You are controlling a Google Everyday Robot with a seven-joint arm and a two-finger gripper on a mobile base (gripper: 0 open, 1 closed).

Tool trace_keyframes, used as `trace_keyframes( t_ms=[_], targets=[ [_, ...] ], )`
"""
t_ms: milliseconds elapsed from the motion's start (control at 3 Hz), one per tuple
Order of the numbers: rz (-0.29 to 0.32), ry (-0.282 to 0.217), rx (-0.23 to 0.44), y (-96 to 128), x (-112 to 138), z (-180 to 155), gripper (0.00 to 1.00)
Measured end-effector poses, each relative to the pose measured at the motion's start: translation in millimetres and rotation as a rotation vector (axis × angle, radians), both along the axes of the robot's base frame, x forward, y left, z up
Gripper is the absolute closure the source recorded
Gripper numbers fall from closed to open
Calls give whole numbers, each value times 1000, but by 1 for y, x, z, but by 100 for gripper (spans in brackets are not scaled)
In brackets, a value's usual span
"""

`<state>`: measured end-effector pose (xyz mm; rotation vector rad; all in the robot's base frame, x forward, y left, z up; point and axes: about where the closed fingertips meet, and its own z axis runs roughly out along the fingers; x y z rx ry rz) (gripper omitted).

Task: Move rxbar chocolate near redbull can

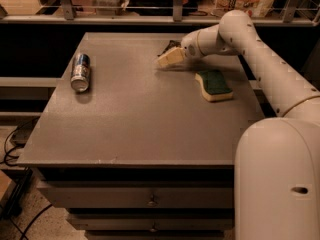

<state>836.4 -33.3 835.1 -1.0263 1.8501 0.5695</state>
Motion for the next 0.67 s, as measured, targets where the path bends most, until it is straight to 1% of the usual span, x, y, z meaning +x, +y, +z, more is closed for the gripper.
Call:
trace_keyframes(
  t_ms=[333,667],
  targets=[
    [16,47,46,7,4,-7,24],
    [23,58,60,9,5,-8,46]
  ],
)
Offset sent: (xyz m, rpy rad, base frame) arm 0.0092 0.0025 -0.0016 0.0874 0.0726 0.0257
